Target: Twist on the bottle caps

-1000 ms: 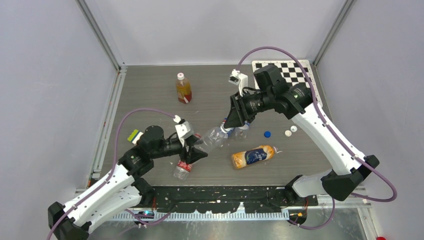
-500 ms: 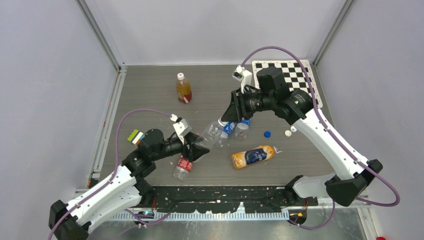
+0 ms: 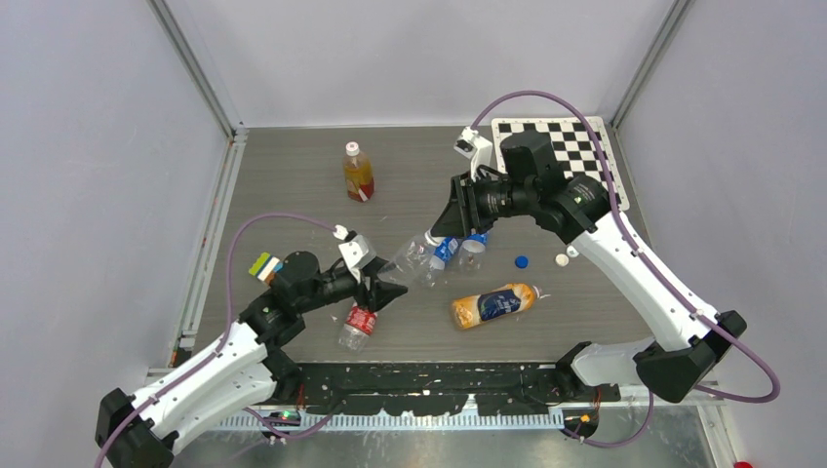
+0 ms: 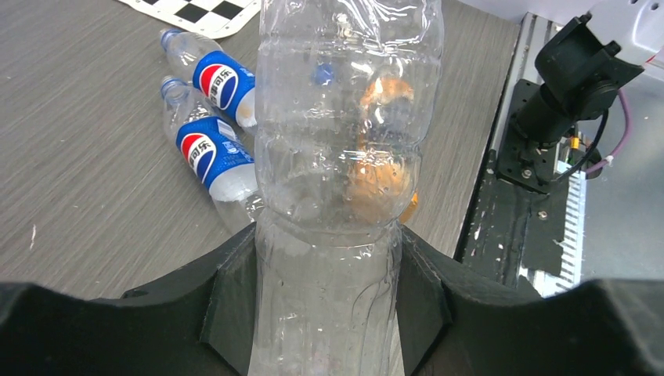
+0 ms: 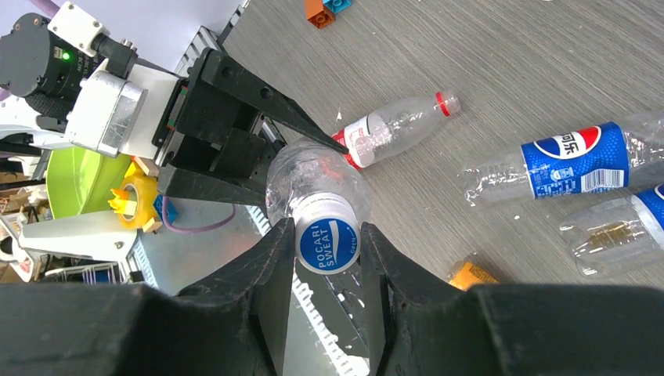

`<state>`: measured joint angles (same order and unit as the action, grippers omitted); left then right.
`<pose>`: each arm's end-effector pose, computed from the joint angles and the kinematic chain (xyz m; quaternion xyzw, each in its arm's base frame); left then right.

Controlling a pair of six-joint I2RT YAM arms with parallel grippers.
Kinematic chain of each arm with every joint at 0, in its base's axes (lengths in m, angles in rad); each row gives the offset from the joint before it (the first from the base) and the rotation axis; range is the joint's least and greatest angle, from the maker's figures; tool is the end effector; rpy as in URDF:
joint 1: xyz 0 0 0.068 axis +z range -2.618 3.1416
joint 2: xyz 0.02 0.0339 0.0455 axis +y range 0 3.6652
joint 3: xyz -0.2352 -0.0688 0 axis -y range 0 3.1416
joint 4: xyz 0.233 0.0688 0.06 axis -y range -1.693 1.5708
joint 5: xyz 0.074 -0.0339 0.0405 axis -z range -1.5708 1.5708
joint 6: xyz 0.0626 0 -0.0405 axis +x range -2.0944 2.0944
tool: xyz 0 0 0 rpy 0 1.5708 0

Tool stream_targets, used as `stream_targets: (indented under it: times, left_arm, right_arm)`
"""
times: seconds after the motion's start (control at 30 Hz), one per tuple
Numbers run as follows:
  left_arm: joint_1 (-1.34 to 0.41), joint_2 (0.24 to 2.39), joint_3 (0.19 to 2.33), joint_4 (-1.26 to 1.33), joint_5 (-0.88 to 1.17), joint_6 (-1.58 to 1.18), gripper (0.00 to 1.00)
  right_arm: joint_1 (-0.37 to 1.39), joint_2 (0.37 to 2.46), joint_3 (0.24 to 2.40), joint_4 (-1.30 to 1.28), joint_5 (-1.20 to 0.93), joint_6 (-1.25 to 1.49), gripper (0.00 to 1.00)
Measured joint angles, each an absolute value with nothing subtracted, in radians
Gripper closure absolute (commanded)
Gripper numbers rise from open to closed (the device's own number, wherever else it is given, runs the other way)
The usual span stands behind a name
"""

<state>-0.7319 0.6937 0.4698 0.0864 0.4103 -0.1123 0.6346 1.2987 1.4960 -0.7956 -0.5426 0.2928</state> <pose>0.1394 -0.1588 0.2526 0.3525 0.6623 -0.4036 0.5237 0.2055 0.1914 0.3727 -0.2683 0.8180 0.4133 0.2967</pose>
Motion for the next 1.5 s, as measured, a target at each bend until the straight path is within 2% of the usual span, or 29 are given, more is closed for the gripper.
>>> stream_targets:
  times: [0.53, 0.97, 1.5]
  left_arm:
    - [-0.794, 0.75, 0.468, 0.165, 0.228, -0.035, 1.0]
    - [-1.018, 0.897, 0.466, 0.253, -0.221, 0.248, 1.0]
    - [-1.195, 1.167, 0.41, 0.65, -0.603, 0.557, 1.0]
  right_arm:
    - [0.634, 1.307, 1.492, -0.756, -0.419, 0.436, 0.99]
    - [0.633, 1.302, 1.422, -0.785, -0.242, 0.707, 0.99]
    - [0.673, 1.221, 1.243, -0.738, 0.063, 1.165, 0.99]
